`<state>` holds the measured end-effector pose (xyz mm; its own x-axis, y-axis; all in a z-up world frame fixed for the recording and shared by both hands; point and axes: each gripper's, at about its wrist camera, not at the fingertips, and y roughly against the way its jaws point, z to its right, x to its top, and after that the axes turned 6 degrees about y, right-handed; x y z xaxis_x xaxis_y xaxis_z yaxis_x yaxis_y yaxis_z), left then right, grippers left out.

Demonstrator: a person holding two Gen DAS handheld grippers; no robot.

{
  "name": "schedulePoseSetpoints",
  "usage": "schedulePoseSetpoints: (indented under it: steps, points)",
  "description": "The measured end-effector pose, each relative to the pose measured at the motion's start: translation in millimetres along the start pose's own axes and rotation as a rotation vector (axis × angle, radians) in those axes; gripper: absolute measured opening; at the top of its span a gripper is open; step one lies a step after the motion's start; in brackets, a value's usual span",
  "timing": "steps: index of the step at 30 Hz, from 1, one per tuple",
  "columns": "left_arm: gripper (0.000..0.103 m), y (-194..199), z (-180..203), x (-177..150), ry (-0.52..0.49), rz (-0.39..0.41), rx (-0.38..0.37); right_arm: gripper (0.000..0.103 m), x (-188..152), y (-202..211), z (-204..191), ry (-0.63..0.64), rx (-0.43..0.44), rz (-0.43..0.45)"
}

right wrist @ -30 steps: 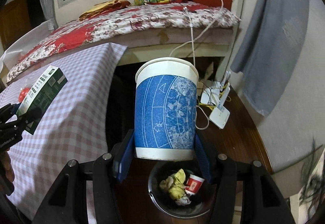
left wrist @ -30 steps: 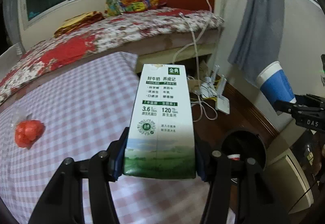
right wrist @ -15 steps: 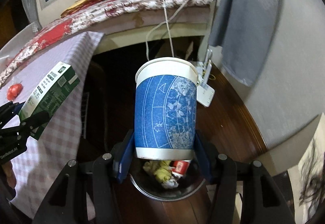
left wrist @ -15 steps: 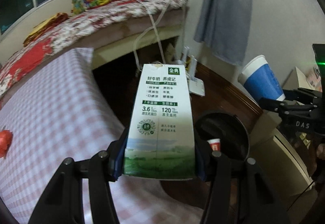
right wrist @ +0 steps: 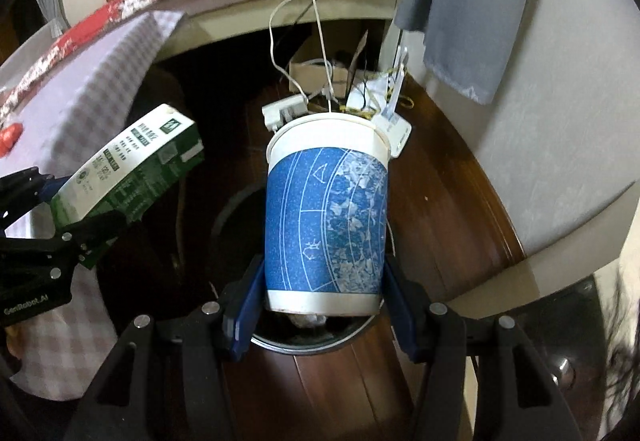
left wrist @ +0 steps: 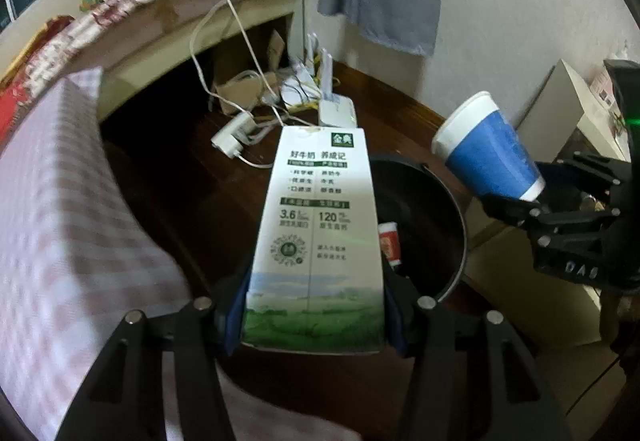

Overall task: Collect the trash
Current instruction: 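Open both tools to drop the carton and cup into the bin, then move both tools back over the table toward the bags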

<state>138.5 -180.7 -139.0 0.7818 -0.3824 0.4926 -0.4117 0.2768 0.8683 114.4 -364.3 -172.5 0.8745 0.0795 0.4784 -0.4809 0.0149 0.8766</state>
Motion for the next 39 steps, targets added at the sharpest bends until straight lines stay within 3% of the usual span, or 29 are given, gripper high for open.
schedulePoseSetpoints:
  steps: [16,23,24,25,27,31,33,35,39]
  points:
    - [0.056,-66.6,26.3,-11.8,-0.026,-0.191,-0.056,0.059,-31.2,-60.2,7.1,0.045,0.036,-0.112]
    - [0.057,-91.9,24.8,-11.1,-0.002,-0.284,-0.089,0.06,-32.5,-88.5,1.2,0.122,0.057,-0.173]
    - [0.063,-98.2,22.9,-10.6,0.017,-0.307,-0.112,0.06,-32.3,-95.1,-0.6,0.141,0.07,-0.188]
    - [0.08,-101.4,21.0,-10.7,0.04,-0.319,-0.129,0.062,-31.6,-103.1,-1.8,0.154,0.072,-0.21]
    - [0.092,-100.0,20.6,-9.5,0.048,-0.309,-0.127,0.085,-32.9,-110.2,-3.0,0.201,0.026,-0.219]
    - [0.094,-80.5,21.6,-9.9,0.037,-0.243,-0.093,0.089,-32.4,-99.8,14.9,0.151,-0.006,-0.201]
    - [0.096,-71.3,18.1,-10.7,0.048,-0.211,-0.08,0.102,-32.7,-88.3,21.2,0.134,-0.025,-0.173]
    - [0.101,-64.7,15.4,-10.8,0.053,-0.189,-0.072,0.103,-33.0,-79.8,24.1,0.119,-0.036,-0.169]
    - [0.101,-55.1,11.7,-7.8,0.045,-0.147,-0.057,0.103,-31.8,-65.6,26.3,0.085,-0.043,-0.165]
